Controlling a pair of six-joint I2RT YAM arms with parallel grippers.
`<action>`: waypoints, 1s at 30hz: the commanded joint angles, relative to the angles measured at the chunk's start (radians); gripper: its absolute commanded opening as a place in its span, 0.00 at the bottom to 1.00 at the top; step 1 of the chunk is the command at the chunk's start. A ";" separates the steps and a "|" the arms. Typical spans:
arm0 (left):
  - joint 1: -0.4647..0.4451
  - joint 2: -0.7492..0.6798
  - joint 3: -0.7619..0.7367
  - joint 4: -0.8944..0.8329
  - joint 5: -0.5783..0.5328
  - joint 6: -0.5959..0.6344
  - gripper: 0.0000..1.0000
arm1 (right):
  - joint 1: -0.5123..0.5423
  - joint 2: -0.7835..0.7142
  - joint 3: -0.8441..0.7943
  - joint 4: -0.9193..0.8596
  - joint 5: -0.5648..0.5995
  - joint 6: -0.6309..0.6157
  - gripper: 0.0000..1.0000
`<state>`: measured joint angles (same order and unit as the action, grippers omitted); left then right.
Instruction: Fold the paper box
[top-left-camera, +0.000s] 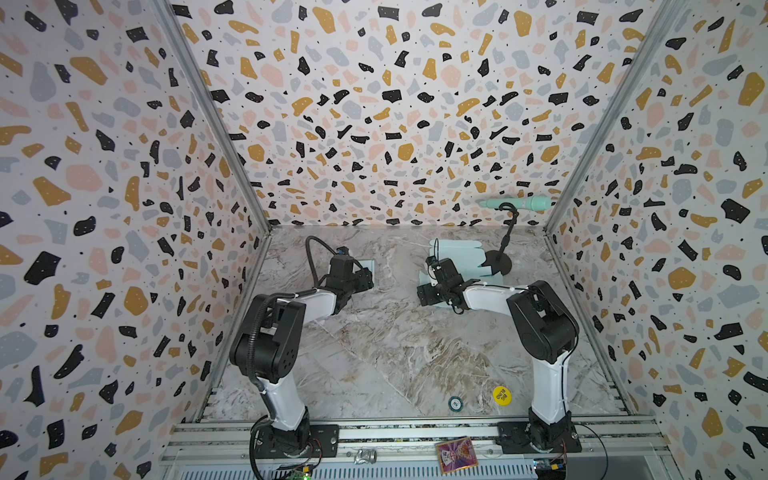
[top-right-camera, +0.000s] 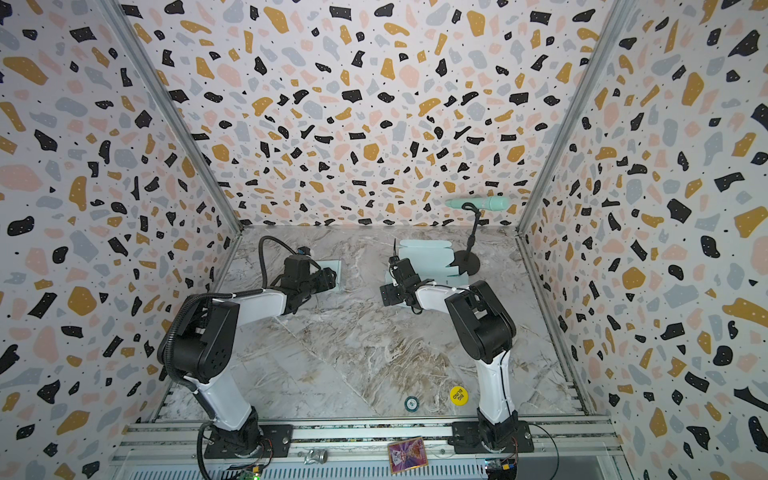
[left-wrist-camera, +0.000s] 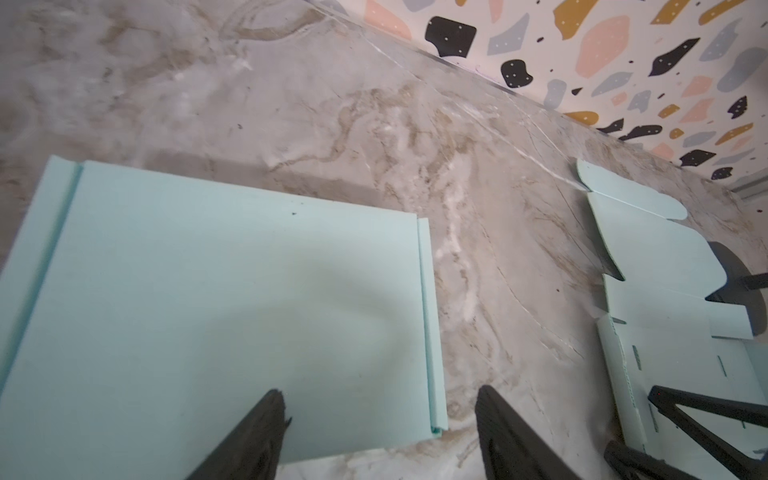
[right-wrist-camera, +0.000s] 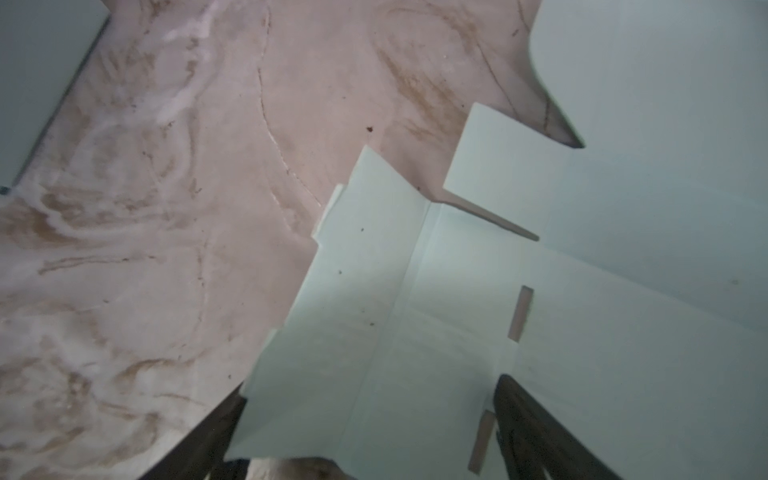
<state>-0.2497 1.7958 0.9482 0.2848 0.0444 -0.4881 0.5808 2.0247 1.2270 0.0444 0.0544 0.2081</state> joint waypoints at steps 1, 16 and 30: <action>0.036 -0.009 -0.035 -0.022 0.009 0.022 0.74 | 0.038 0.003 0.037 -0.019 0.034 -0.017 0.79; 0.141 -0.082 -0.064 -0.060 0.038 0.053 0.74 | 0.115 -0.049 -0.064 0.036 -0.120 0.100 0.70; 0.115 -0.349 -0.145 -0.133 0.073 0.045 0.74 | 0.236 -0.224 -0.175 0.131 -0.234 0.241 0.71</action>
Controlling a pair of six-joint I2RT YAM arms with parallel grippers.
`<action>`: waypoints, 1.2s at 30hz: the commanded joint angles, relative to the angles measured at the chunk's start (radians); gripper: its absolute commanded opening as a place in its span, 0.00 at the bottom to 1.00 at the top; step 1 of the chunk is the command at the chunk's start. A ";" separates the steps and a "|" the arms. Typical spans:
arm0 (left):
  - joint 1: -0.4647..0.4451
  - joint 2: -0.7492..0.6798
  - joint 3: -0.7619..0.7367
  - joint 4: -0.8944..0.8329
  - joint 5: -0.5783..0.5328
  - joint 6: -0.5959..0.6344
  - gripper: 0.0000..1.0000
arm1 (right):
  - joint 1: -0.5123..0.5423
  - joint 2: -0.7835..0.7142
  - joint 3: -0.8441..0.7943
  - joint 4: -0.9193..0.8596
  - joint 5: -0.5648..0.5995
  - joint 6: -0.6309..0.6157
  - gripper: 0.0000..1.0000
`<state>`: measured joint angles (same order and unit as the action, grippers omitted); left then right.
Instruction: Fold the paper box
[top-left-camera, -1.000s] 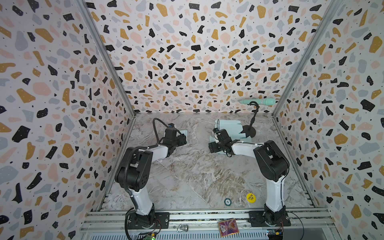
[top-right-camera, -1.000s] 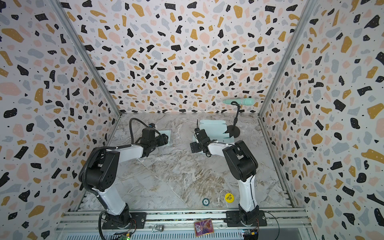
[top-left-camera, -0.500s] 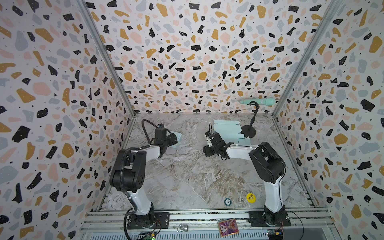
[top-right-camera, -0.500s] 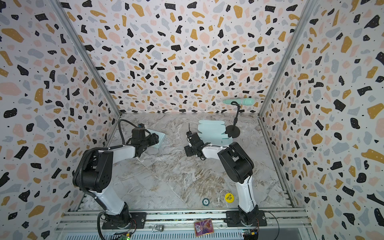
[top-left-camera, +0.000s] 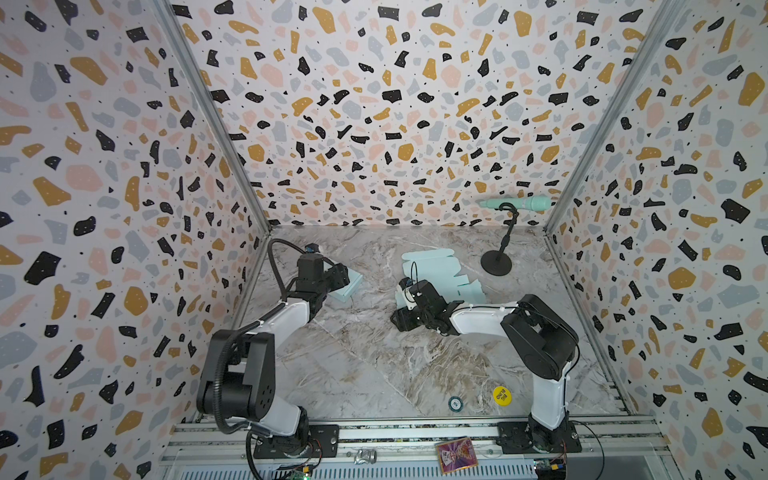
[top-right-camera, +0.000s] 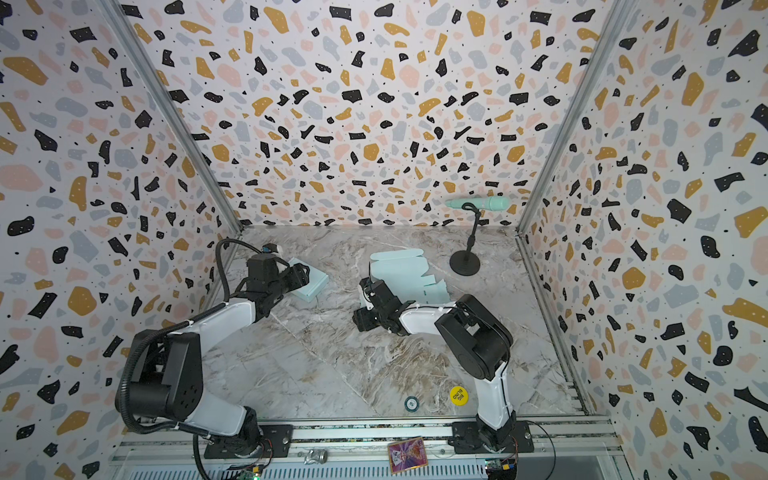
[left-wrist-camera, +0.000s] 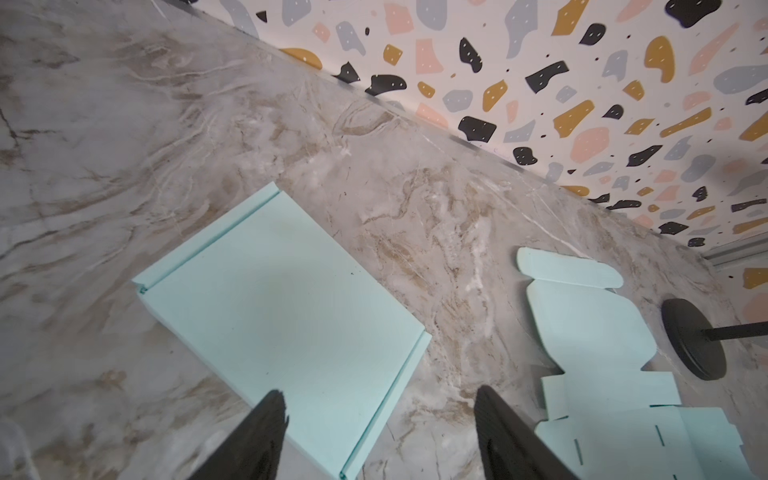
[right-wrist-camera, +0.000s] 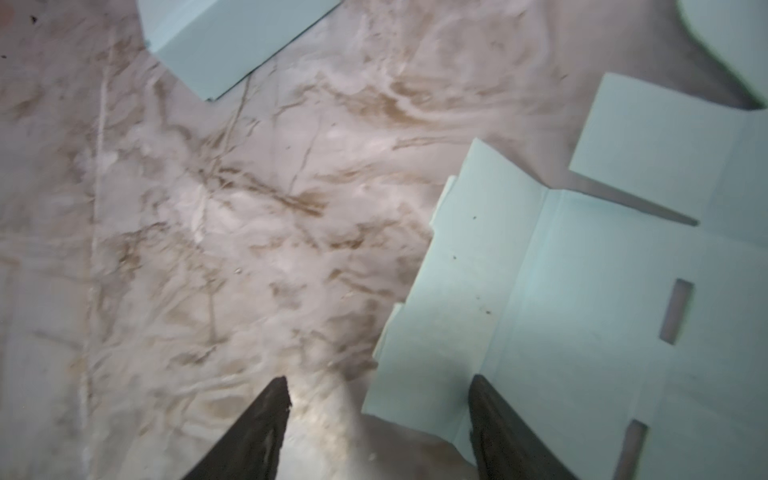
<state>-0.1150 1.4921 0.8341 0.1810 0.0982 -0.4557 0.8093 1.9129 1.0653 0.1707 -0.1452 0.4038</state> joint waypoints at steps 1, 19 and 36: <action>-0.037 -0.060 -0.040 -0.037 0.016 0.016 0.74 | 0.002 -0.148 -0.022 -0.002 -0.026 0.045 0.71; -0.558 0.173 0.045 0.128 -0.070 -0.129 0.61 | -0.290 -0.255 -0.213 -0.036 -0.002 -0.065 0.71; -0.669 0.252 -0.115 0.180 -0.092 -0.138 0.55 | -0.228 -0.414 -0.438 -0.011 0.014 0.005 0.70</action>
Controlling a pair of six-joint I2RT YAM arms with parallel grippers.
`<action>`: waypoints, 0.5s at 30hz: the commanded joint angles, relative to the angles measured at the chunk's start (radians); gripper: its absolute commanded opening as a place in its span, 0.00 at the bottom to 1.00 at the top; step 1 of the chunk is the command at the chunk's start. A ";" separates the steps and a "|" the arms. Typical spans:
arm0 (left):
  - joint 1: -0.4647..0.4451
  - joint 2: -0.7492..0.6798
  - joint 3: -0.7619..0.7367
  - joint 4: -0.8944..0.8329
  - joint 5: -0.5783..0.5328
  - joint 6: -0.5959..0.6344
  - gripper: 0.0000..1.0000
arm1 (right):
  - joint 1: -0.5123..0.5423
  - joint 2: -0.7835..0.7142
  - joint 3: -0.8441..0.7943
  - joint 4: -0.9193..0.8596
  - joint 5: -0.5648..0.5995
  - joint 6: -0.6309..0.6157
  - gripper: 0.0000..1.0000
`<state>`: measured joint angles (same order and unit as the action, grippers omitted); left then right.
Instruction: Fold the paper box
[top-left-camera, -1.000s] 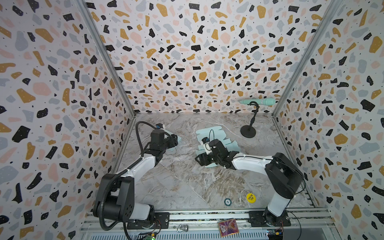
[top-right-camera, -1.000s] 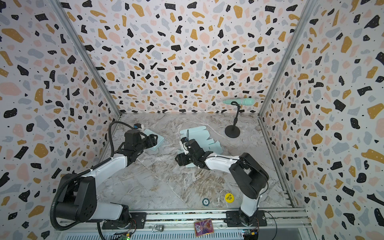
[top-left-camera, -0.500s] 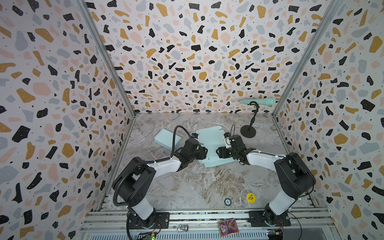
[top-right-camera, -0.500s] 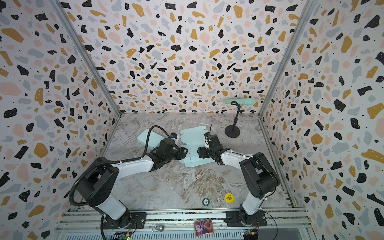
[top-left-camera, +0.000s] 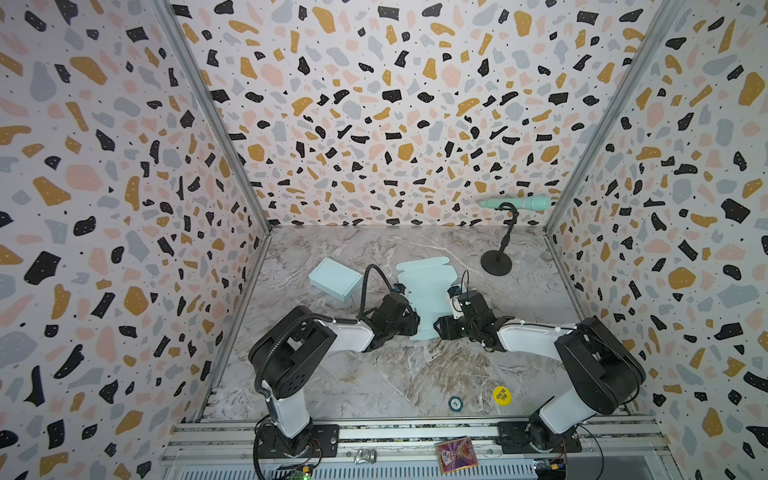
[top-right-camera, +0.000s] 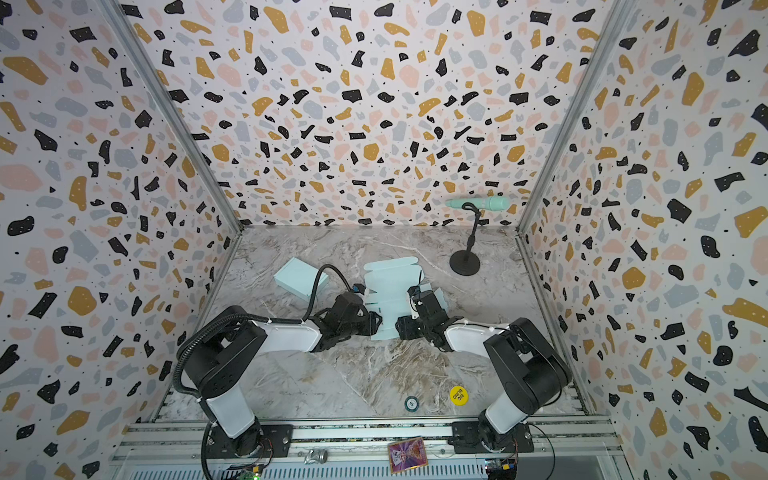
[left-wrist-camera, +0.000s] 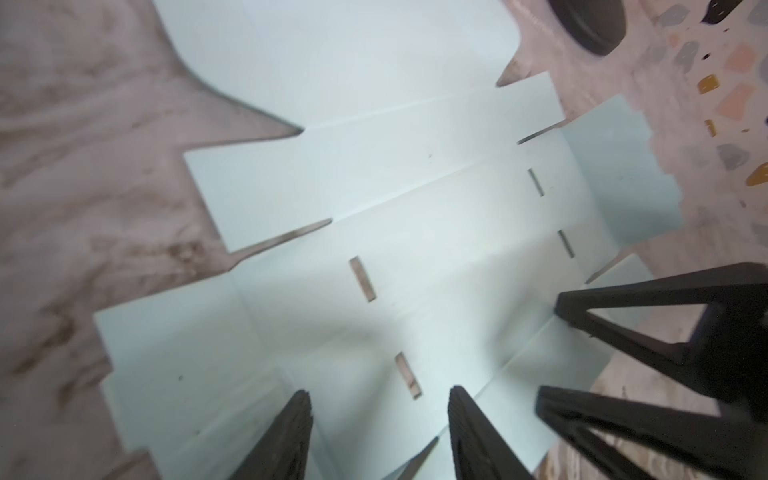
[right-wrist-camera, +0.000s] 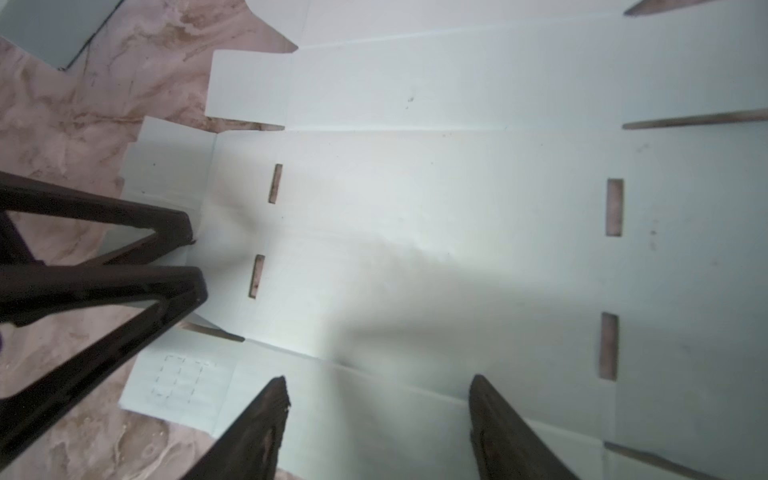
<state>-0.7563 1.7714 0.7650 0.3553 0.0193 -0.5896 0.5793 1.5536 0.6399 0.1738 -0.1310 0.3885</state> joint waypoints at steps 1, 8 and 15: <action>-0.044 -0.036 -0.069 0.012 -0.017 -0.014 0.55 | -0.002 -0.068 -0.016 -0.019 -0.004 0.021 0.70; -0.205 -0.089 -0.169 0.071 -0.040 -0.140 0.55 | -0.031 -0.186 -0.011 -0.068 -0.014 0.024 0.74; -0.296 -0.200 -0.155 0.061 -0.048 -0.214 0.55 | -0.031 -0.465 -0.102 -0.257 0.015 0.111 0.79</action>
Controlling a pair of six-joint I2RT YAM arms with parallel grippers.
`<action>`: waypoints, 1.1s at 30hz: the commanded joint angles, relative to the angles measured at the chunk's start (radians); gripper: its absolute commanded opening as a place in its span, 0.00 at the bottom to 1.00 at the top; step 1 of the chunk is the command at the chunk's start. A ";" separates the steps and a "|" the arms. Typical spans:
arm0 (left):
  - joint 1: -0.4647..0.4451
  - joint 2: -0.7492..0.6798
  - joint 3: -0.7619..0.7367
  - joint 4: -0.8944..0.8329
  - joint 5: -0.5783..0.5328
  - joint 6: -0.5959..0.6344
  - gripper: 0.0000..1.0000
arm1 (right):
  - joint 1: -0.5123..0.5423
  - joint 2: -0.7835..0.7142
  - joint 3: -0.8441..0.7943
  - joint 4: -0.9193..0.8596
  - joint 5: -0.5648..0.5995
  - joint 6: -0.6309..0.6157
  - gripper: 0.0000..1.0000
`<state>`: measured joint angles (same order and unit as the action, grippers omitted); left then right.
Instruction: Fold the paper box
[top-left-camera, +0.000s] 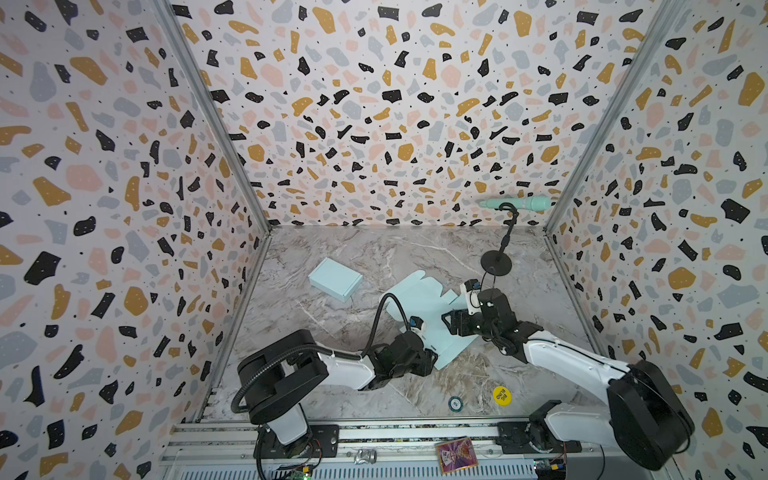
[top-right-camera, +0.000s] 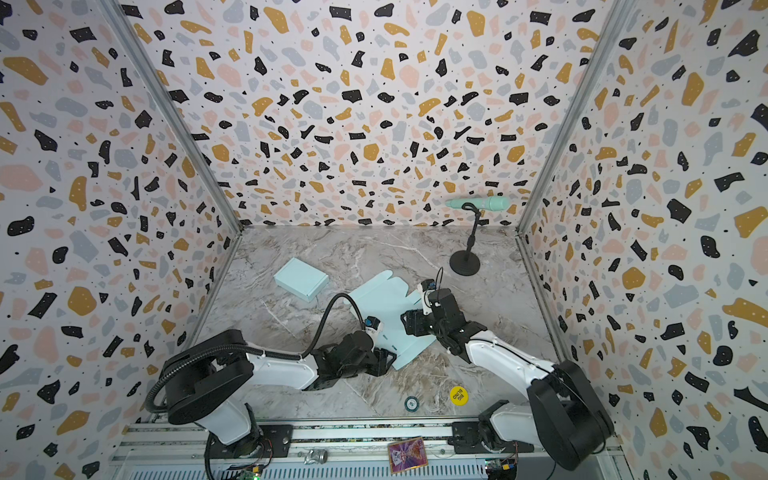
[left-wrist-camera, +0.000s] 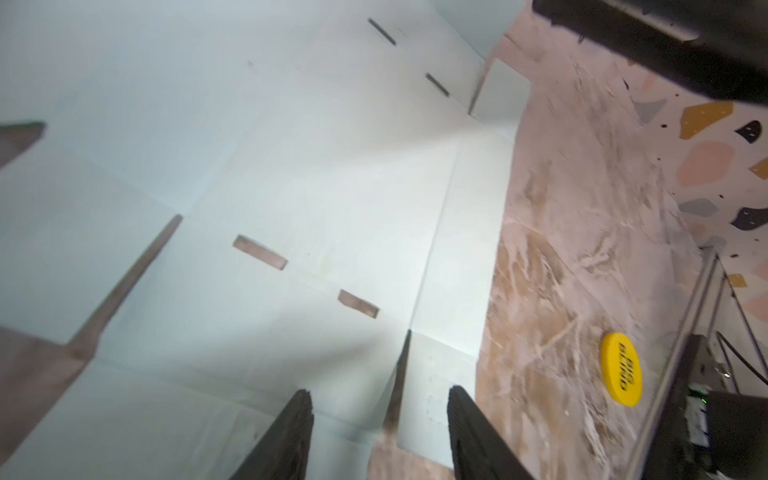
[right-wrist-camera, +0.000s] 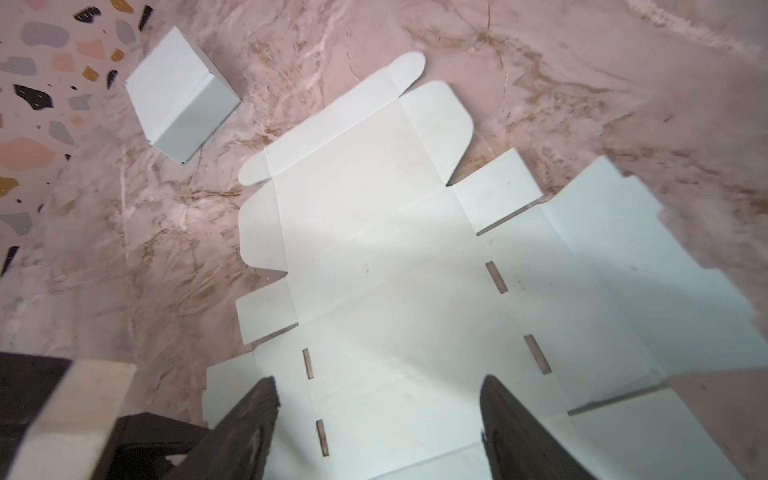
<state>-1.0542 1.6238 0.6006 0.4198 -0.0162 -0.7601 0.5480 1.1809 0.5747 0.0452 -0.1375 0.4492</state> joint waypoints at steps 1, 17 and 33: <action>0.007 -0.072 0.031 -0.038 -0.031 -0.023 0.55 | 0.000 -0.143 -0.059 -0.157 0.025 0.067 0.79; 0.288 0.268 0.455 -0.276 0.060 0.373 0.57 | -0.168 -0.303 -0.328 -0.023 -0.239 0.269 0.80; 0.238 0.138 0.160 -0.141 0.077 0.244 0.56 | -0.206 -0.036 -0.290 0.208 -0.344 0.245 0.67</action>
<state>-0.7898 1.7809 0.8127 0.2817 0.0433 -0.4614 0.3466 1.1233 0.2443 0.2111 -0.4595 0.7124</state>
